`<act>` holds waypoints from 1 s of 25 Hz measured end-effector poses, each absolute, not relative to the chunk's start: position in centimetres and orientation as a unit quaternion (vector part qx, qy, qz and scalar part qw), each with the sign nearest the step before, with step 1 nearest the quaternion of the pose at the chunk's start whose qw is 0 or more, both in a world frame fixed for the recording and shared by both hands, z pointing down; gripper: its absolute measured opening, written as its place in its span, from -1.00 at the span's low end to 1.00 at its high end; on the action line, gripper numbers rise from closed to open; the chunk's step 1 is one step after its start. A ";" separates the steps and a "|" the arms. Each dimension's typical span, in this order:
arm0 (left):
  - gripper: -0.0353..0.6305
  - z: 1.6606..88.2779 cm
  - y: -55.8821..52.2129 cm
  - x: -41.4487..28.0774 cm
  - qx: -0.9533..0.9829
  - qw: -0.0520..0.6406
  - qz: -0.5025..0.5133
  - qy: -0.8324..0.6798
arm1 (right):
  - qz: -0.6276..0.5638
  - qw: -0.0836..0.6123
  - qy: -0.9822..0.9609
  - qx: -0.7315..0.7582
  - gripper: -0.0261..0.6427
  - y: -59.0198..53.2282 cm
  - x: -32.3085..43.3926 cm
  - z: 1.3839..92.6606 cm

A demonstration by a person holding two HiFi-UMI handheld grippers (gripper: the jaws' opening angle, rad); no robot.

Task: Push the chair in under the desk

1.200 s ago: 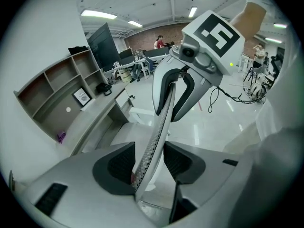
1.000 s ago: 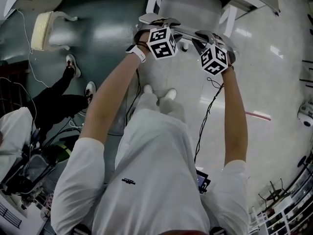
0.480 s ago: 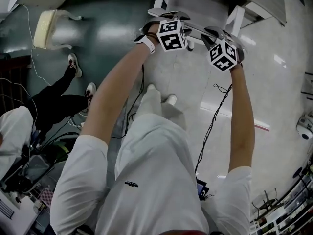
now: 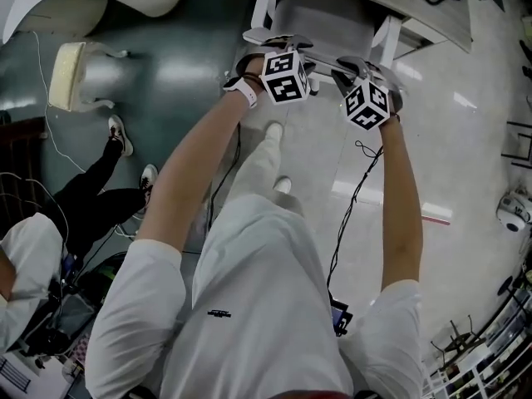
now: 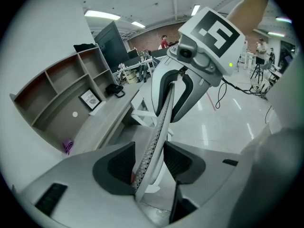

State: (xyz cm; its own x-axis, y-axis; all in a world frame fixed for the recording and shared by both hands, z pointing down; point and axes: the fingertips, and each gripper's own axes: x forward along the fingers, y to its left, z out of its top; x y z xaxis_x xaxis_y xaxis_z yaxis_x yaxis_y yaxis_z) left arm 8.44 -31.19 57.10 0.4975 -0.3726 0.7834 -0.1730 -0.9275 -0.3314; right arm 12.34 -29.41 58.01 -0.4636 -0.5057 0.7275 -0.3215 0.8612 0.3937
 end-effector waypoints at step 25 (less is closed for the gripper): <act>-0.31 56.5 -42.5 11.1 -0.859 0.112 -0.471 0.166 | -0.115 0.490 -0.825 0.256 -0.59 -41.1 15.3 58.3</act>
State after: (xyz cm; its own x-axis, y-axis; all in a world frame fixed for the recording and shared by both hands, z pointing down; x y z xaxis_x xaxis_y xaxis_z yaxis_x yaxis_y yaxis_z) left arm 11.14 -42.54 56.55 0.5015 -0.3917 0.7714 -0.1803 -0.9194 -0.3497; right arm 15.26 -41.11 58.25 -0.3892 -0.5349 0.7499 -0.3094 0.8427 0.4406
